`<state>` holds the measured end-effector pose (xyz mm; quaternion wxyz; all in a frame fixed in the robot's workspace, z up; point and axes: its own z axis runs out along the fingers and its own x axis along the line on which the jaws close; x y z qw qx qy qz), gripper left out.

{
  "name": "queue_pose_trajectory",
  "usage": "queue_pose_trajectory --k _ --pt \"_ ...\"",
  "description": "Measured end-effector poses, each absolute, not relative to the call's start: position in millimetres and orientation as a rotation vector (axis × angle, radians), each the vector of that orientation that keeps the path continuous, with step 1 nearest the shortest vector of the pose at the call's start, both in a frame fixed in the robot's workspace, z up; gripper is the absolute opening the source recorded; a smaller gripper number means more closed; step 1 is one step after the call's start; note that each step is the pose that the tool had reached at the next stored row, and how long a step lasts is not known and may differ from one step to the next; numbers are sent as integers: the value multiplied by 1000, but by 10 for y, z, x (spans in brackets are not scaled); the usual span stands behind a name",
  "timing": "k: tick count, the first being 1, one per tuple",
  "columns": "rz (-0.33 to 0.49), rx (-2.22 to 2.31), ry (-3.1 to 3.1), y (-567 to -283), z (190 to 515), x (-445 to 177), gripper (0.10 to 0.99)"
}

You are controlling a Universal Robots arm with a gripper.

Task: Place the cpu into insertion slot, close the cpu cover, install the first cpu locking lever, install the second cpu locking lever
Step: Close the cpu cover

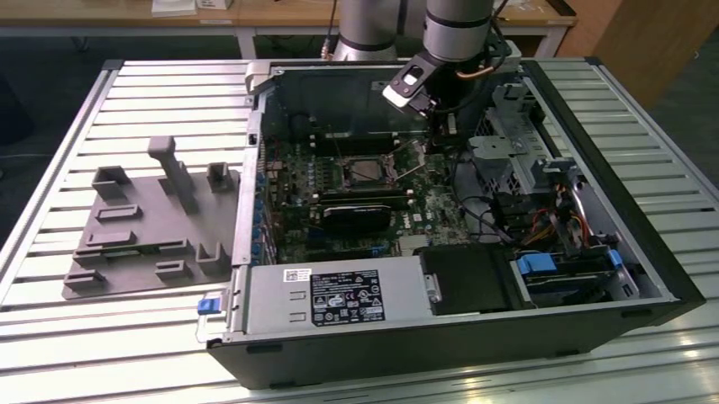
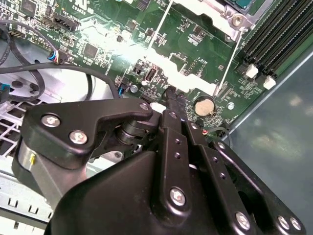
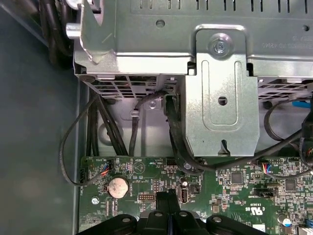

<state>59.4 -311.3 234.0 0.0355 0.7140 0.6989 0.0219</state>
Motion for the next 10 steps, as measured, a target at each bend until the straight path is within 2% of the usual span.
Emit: queue_pose_trajectory --k 4,10 --pt "56 2199 2153 -3113 2338 596 102" --pt "-17 2232 2187 -3113 2336 606 102"
